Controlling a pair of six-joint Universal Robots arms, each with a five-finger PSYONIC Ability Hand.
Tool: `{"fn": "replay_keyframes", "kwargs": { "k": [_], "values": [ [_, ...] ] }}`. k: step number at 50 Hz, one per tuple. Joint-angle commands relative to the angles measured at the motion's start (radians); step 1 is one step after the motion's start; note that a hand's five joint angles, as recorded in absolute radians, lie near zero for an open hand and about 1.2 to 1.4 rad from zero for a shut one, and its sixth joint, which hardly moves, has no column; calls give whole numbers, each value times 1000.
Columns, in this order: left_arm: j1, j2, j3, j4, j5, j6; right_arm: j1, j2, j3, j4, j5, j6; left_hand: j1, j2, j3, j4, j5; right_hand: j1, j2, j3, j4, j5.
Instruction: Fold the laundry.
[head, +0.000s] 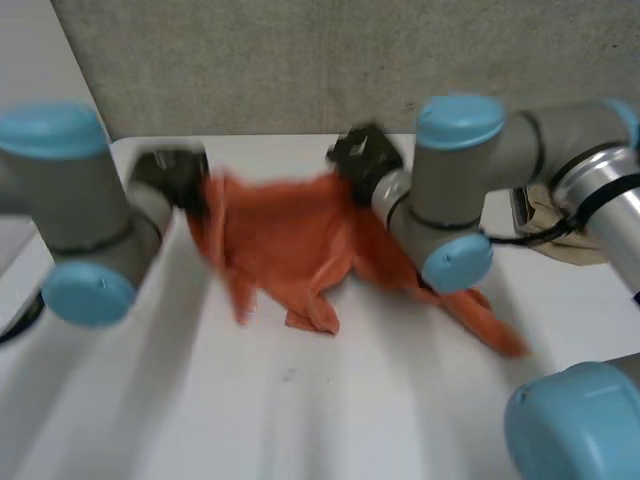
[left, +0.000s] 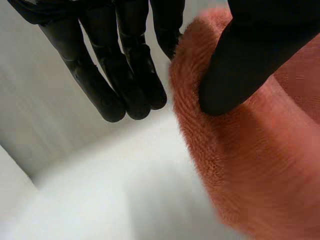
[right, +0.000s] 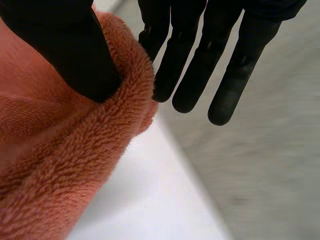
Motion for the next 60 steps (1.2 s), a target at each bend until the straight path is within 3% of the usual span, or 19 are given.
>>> {"fn": "replay_keyframes", "kwargs": {
  "k": [1,7,13,18,23,30,33,38,42,49,60],
  "values": [
    [-13,163,194,215,14,4,-34,-200,121,-243,37,-6,273,201,210,202,257,367,227,211,203,289],
    [-21,157,226,188,41,0,-77,-418,446,-418,-9,-21,273,201,210,202,257,367,227,211,203,289],
    [-4,114,55,88,87,-9,-97,-593,895,-386,-133,-96,273,201,210,202,257,367,227,211,203,289],
    [1,56,-128,82,126,-3,-84,-627,1179,-355,-208,-165,273,201,210,202,257,367,227,211,203,289],
    [-16,-23,-235,94,141,17,-64,-586,1312,-340,-207,-187,273,201,210,202,257,367,227,211,203,289],
    [-34,-87,-240,48,95,110,-41,-541,1281,-248,-84,-159,221,149,158,150,205,-32,-172,-189,-197,-110],
    [-27,-55,-238,19,66,124,-37,-556,1257,-174,-52,-141,-5,-77,-68,-76,-21,-367,-507,-523,-531,-445],
    [-16,20,-255,-2,54,115,-46,-634,1194,-54,-59,-90,-442,-514,-504,-513,-458,-505,-645,-661,-669,-583],
    [-14,54,-289,-4,49,110,-63,-674,1099,53,-67,-15,-645,-717,-708,-716,-661,-652,-792,-808,-816,-730],
    [5,65,-335,-10,51,116,-107,-652,932,200,-79,17,-733,-805,-796,-805,-750,-731,-872,-888,-896,-809],
    [19,31,-363,-33,100,161,-104,-428,645,262,-184,-162,-830,-902,-893,-902,-847,-734,-875,-891,-899,-812]
  ]
}}
